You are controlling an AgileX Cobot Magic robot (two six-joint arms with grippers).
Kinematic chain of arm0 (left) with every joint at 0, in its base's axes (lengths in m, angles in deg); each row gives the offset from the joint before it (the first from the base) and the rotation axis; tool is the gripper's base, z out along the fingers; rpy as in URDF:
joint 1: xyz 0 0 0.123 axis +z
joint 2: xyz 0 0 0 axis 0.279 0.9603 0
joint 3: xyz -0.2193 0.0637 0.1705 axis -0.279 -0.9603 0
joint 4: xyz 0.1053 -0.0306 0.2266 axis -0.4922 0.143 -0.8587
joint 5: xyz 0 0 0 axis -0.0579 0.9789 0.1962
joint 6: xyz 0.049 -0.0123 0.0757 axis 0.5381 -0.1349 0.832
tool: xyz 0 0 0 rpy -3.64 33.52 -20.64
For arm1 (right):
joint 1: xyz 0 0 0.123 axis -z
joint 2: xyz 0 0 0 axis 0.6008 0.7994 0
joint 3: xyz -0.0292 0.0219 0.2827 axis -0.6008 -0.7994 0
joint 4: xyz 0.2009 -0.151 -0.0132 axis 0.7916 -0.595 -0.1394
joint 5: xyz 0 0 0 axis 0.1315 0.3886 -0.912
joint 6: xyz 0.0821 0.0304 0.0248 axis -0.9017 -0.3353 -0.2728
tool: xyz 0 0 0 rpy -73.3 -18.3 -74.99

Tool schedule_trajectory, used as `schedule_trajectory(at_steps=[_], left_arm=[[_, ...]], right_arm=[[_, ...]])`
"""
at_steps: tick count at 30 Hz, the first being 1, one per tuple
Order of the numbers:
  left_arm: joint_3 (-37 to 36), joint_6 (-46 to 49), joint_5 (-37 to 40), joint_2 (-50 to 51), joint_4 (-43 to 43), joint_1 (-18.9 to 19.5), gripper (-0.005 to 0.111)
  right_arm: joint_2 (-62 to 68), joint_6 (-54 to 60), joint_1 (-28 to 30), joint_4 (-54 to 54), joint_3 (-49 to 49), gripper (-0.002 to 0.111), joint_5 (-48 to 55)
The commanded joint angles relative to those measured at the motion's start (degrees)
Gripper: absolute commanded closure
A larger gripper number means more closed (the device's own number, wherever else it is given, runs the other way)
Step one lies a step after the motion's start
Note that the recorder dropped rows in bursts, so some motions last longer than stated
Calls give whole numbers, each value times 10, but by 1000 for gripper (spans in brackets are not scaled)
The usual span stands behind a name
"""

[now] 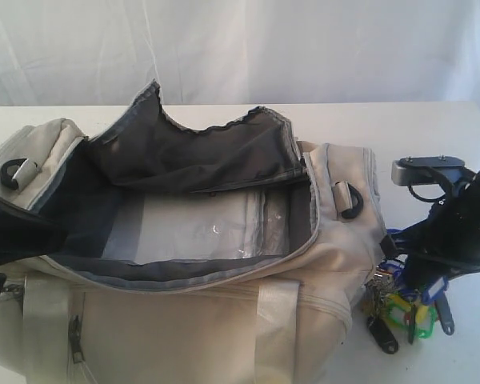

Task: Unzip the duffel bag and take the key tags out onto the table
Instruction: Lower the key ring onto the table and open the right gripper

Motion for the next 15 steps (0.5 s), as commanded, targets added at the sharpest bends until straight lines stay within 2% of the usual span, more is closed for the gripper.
schedule_trajectory(at_steps=[1,5,7,9,13,15], left_arm=[[-3,-1,7,-5,9,-4,107],[-3,-1,7,-5,9,-4,107],[-3,-1,7,-5,9,-4,107],[-3,-1,7,-5,9,-4,107],[-3,-1,6,-5,9,-4,107],[-3,-1,6,-5,9,-4,107]], right_arm=[[26,10,3,14,-2,108,-23],[45,28,3,15,-2,107,-32],[52,28,3,15,-2,101,-37],[57,30,3,25,-2,92,-30],[56,46,3,40,-2,65,-23],[48,46,3,40,-2,55,-21]])
